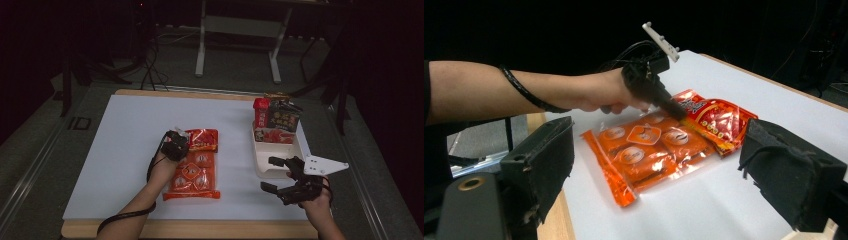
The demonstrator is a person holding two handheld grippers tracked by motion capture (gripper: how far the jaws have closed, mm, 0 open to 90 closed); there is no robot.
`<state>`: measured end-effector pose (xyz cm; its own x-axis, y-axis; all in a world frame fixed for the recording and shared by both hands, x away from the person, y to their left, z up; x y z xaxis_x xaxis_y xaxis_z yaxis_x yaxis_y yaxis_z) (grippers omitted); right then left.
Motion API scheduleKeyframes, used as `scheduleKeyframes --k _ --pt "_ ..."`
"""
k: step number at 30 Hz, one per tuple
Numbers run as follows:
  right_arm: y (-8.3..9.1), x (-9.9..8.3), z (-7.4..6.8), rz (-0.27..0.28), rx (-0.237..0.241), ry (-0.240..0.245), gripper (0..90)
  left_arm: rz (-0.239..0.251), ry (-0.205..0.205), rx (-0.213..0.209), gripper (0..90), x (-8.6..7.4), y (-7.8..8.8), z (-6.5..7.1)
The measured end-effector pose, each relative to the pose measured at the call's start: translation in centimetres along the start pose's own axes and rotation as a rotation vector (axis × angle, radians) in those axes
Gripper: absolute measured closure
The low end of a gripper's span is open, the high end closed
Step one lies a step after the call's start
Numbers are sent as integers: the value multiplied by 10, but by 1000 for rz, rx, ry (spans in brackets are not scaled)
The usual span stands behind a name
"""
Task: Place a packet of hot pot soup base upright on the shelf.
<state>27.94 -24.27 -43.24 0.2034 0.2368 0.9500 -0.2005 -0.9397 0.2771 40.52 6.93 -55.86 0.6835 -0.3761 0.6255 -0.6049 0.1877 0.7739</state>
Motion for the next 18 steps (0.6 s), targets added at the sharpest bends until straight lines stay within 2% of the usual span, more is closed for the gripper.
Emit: scheduleKeyframes --k 2,4,6,7,11,12,13,15,18 --pt "0 0 0 2 0 0 140 -4 -14 -23 900 -3 3 2" --pt "0 0 0 2 -1 -2 140 -5 -11 -39 900 -5 6 6" --pt "0 0 0 1 0 -1 140 -4 -21 -41 900 -8 9 10" --pt "-1 0 0 0 1 -1 141 -4 -48 -44 900 -10 11 14" --pt "-1 1 -1 1 3 1 141 -5 -63 -54 900 -17 18 24" --pt "-1 1 -1 1 3 1 140 -9 -80 -55 900 -18 20 27" --pt "-1 1 -1 0 2 1 141 -10 -73 -61 900 -19 21 28" --pt "-1 1 -1 0 4 0 141 -5 -102 -61 900 -20 23 31" --pt "-1 1 -1 1 4 0 140 13 -117 -66 900 -20 23 30"
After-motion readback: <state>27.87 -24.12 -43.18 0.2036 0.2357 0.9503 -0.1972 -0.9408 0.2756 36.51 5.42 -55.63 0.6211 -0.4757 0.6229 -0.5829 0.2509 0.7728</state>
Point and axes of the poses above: each handheld gripper's, and its own axes: y roughly backward along the jaws, x roughly out of its top, z roughly to its right, the point moved 5 cm from there along -y, roughly forward along the jaws, and after that the axes turned 9 degrees about x, right-handed, at the moved point
